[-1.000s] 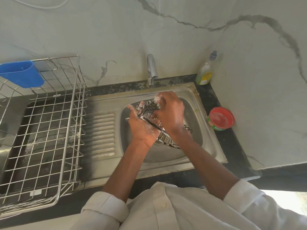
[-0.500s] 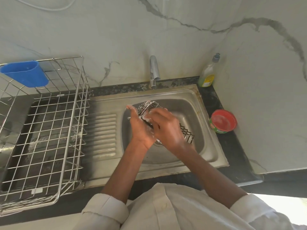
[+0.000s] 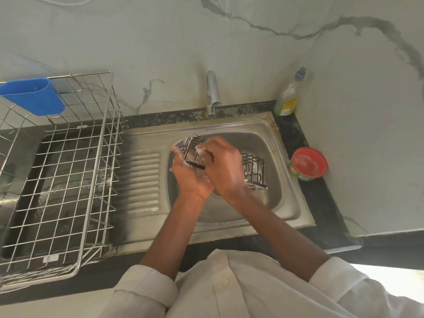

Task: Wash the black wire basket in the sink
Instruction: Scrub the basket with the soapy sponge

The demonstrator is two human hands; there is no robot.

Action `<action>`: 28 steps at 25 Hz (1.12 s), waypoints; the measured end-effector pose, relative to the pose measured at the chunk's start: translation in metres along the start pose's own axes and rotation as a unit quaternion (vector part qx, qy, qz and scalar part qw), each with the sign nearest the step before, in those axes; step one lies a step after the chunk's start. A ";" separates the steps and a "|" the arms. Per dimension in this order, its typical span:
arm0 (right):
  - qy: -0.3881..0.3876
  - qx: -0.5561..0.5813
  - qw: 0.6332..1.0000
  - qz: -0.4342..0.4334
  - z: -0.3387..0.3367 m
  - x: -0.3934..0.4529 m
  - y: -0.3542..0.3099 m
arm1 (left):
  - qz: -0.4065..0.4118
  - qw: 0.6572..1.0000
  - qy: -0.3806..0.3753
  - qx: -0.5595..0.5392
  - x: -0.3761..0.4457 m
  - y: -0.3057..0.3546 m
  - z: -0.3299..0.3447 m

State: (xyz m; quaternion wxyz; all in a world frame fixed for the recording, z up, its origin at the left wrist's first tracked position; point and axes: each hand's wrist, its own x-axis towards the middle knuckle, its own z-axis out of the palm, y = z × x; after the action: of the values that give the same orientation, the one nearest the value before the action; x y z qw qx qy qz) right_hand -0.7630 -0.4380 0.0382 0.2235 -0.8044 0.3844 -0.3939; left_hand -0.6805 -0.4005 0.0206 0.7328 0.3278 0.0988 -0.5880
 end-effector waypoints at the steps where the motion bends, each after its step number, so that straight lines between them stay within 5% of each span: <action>1: -0.011 -0.014 1.000 -0.007 -0.004 -0.008 0.007 | 0.007 1.000 0.000 -0.012 0.000 0.001 0.000; 6: 0.007 -0.057 0.979 0.196 -0.027 -0.030 0.040 | 0.027 0.997 0.031 -0.060 0.008 0.002 -0.001; 12: 0.016 0.023 0.998 0.061 0.009 0.012 -0.001 | -0.005 0.999 0.019 -0.040 0.006 -0.001 0.001; 21: 0.027 -0.090 0.962 0.255 -0.033 -0.025 0.081 | 0.007 0.998 0.030 -0.052 0.005 0.001 -0.001; 28: -0.047 -0.006 0.998 0.043 -0.003 -0.028 0.026 | 0.015 0.996 0.041 -0.075 0.004 0.003 -0.002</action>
State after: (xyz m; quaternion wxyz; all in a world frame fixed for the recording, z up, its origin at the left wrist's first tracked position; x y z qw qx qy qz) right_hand -0.7878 -0.4317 0.0104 0.2530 -0.8061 0.4105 -0.3431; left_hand -0.6766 -0.4024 0.0183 0.7596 0.2970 0.1674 -0.5539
